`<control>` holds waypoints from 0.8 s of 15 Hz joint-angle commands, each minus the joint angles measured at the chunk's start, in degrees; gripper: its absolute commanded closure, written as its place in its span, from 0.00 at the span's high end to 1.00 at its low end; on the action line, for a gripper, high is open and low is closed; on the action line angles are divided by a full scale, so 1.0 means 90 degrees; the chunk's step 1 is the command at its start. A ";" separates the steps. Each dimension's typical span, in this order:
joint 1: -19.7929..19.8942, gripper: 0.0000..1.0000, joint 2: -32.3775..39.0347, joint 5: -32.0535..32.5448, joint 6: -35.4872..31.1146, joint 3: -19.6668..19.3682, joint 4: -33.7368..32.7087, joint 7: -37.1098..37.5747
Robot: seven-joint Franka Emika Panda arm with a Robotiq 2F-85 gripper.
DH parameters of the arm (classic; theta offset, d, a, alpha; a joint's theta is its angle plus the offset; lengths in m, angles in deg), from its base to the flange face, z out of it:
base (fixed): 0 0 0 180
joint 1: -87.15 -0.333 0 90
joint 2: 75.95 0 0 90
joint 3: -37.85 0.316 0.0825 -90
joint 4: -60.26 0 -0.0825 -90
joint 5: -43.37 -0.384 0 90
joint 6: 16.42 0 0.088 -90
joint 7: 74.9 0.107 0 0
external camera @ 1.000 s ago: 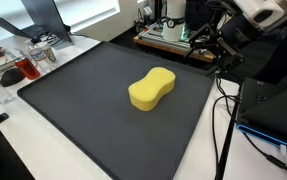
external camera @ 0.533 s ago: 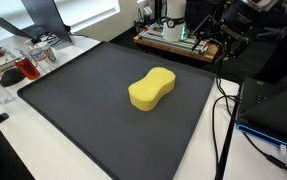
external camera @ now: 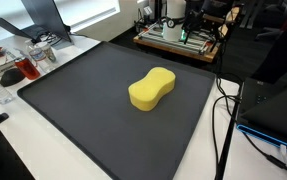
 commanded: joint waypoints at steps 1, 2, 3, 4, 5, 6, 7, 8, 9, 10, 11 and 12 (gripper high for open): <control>0.0294 1.00 -0.1118 -0.1095 -0.0536 -0.0112 0.1175 -0.1071; 0.0361 1.00 -0.1335 -0.1318 -0.0608 -0.0162 0.1388 -0.1324; 0.0415 1.00 -0.1564 -0.1536 -0.0655 -0.0226 0.1601 -0.1600; 0.0468 1.00 -0.1766 -0.1713 -0.0713 -0.0292 0.1783 -0.1866; 0.0530 1.00 -0.1962 -0.1843 -0.0738 -0.0373 0.1960 -0.2100; 0.0566 1.00 -0.2167 -0.2030 -0.0806 -0.0506 0.2140 -0.2416; 0.0612 1.00 -0.2344 -0.2154 -0.0808 -0.0622 0.2274 -0.2657; 0.0655 1.00 -0.2512 -0.2314 -0.0877 -0.0793 0.2415 -0.2939; 0.0730 1.00 -0.2646 -0.2374 -0.0912 -0.0918 0.2518 -0.3140; 0.0817 1.00 -0.2563 -0.2419 -0.0798 -0.1065 0.2287 -0.3366; 0.0898 1.00 -0.2547 -0.2488 -0.0684 -0.1241 0.2172 -0.3584; 0.0884 1.00 -0.2607 -0.2666 -0.0613 -0.1462 0.2174 -0.3907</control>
